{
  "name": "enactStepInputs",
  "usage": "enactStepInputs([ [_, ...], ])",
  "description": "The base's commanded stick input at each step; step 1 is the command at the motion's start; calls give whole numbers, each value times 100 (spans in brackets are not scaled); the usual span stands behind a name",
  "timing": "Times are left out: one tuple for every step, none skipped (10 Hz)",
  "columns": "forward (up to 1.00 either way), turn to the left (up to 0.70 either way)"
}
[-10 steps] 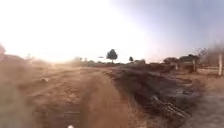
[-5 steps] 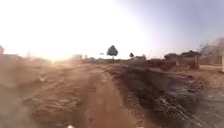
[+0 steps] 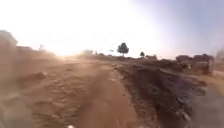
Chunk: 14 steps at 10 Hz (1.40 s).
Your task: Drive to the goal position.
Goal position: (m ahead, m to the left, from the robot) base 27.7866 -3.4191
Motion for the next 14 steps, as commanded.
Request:
enactStepInputs([
  [70,0],
  [70,0],
  [70,0],
  [70,0],
  [70,0],
  [70,0],
  [70,0],
  [70,0],
  [70,0],
  [70,0],
  [70,0],
  [70,0],
  [70,0],
  [70,0],
])
